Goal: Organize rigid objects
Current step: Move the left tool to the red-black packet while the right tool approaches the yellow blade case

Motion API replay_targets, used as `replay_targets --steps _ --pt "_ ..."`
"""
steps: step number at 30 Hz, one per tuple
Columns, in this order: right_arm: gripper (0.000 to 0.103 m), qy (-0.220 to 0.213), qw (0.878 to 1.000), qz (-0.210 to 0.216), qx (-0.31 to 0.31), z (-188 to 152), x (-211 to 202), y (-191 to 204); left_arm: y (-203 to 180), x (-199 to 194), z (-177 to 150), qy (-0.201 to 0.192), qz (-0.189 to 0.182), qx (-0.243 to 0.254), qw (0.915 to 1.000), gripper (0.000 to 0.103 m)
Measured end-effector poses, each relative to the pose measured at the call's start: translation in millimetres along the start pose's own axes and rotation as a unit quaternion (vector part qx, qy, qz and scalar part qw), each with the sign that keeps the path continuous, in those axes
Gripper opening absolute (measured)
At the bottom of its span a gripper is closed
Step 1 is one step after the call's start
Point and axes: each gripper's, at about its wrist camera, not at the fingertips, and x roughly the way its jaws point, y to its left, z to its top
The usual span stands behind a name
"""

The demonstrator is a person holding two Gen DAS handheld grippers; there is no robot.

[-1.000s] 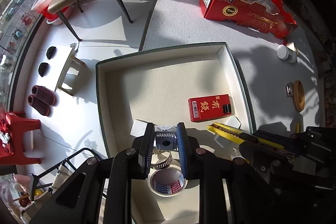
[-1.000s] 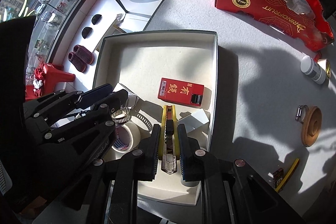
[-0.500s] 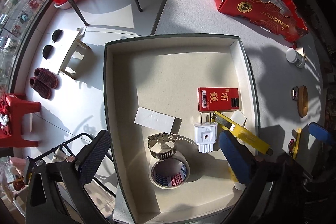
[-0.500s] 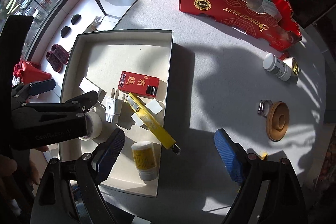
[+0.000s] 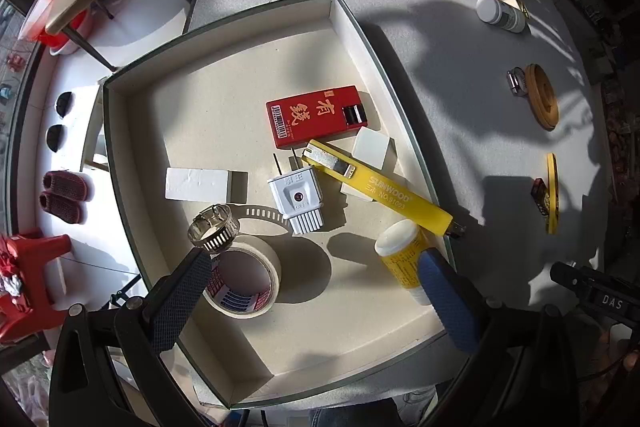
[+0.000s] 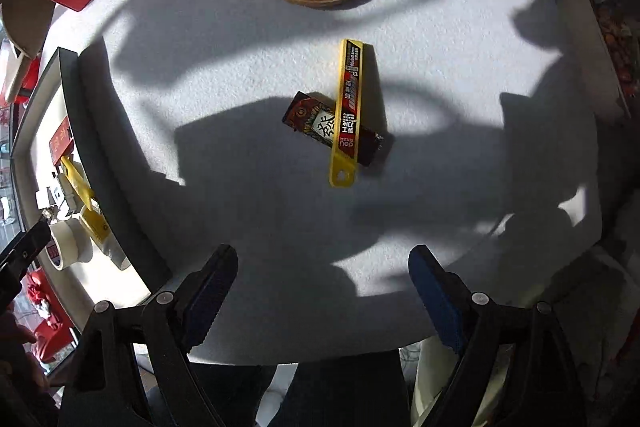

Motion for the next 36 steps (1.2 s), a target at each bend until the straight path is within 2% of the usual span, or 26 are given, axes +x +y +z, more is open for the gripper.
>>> replay_targets --steps 4,8,13,17,19,21,24,31,34,36 --pt "0.088 0.004 0.998 0.014 0.059 1.9 5.8 -31.7 -17.6 3.8 -4.6 0.014 0.003 0.023 0.9996 0.103" --pt "0.088 -0.016 0.995 0.028 0.09 27.4 4.8 -47.0 -29.2 3.3 -7.9 0.02 0.006 0.03 0.9993 0.103" --pt "0.088 -0.031 0.996 0.009 0.08 78.2 8.4 -47.4 -33.8 -6.6 -13.9 0.025 0.015 0.009 0.9995 0.103" --pt "0.088 -0.01 0.997 0.033 0.062 106.7 21.1 -41.5 -42.3 -14.0 -19.9 0.029 0.031 -0.002 0.9991 0.103" --pt "0.088 0.011 0.999 0.021 0.037 116.0 31.6 -36.0 -49.5 -15.6 -21.2 0.032 0.039 -0.006 0.9987 0.103" --pt "0.094 0.009 1.0 -0.002 0.01 119.2 32.1 -30.3 -61.4 -16.1 -18.9 0.035 0.043 -0.004 0.9984 0.103" --pt "0.094 0.001 1.0 -0.014 -0.024 113.3 29.7 -39.2 -77.1 -16.0 -15.1 0.034 0.045 0.004 0.9984 0.103" --pt "0.098 -0.021 0.997 -0.063 -0.04 107.4 23.4 -106.4 -135.0 -8.8 -0.4 0.04 0.037 0.04 0.9977 0.103" --pt "0.098 -0.011 0.998 -0.05 -0.031 105.2 24.1 -129.3 -164.9 0.5 8.2 0.048 0.023 0.053 0.9972 0.103" --pt "0.1 -0.002 0.999 -0.03 -0.025 104.2 26.2 -138.2 -187.9 10.4 14.4 0.046 0.028 0.068 0.9962 0.103"
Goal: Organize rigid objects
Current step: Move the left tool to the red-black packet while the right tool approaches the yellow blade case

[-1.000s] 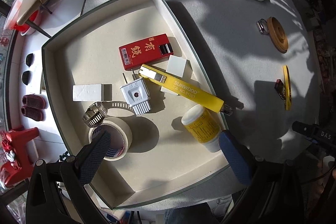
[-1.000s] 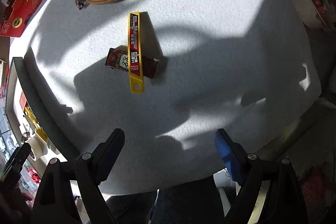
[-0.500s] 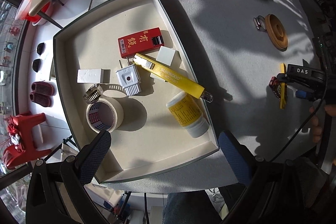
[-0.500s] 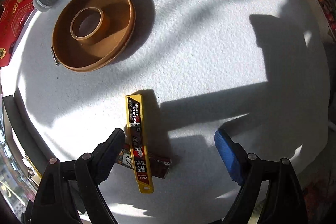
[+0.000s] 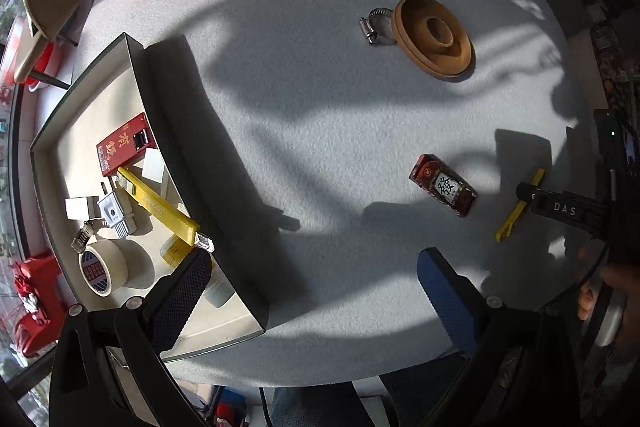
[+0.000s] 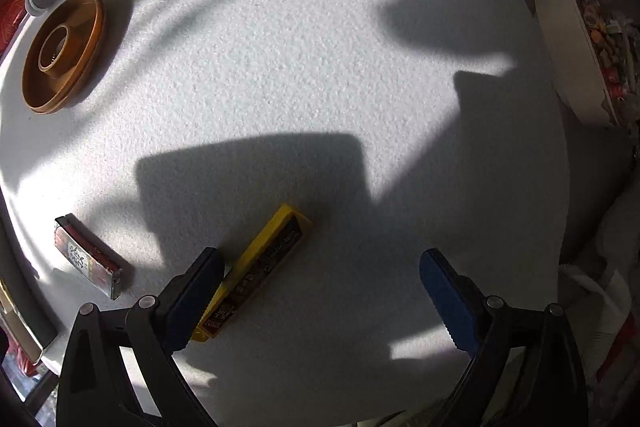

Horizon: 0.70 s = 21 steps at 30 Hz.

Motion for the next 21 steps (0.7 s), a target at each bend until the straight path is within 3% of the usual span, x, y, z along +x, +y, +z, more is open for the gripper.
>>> replay_targets --steps 3,7,11,12,17,21 --pt "0.102 0.015 0.999 0.026 0.013 -3.1 4.9 -10.5 -43.5 12.6 9.2 -0.029 0.028 0.063 0.9972 0.103" --pt "0.102 0.008 0.999 0.024 -0.02 -13.5 4.3 -11.2 -93.4 34.7 8.7 -0.052 0.047 0.169 0.9831 0.103" --pt "0.102 0.005 0.999 0.024 -0.027 -20.2 3.5 -13.0 -116.9 58.1 7.8 -0.044 0.051 0.212 0.9749 0.103" --pt "0.102 0.005 0.999 0.023 -0.028 -34.8 4.9 -13.1 -119.3 63.8 8.6 -0.04 0.056 0.215 0.9742 0.103" --pt "0.102 0.012 0.999 0.022 -0.042 -35.5 3.2 -12.9 -117.8 76.0 16.8 -0.046 0.054 0.201 0.977 0.103" --pt "0.102 0.018 0.999 0.017 -0.047 -39.5 3.2 -9.3 -88.4 72.0 28.6 -0.068 0.074 0.116 0.9882 0.103"
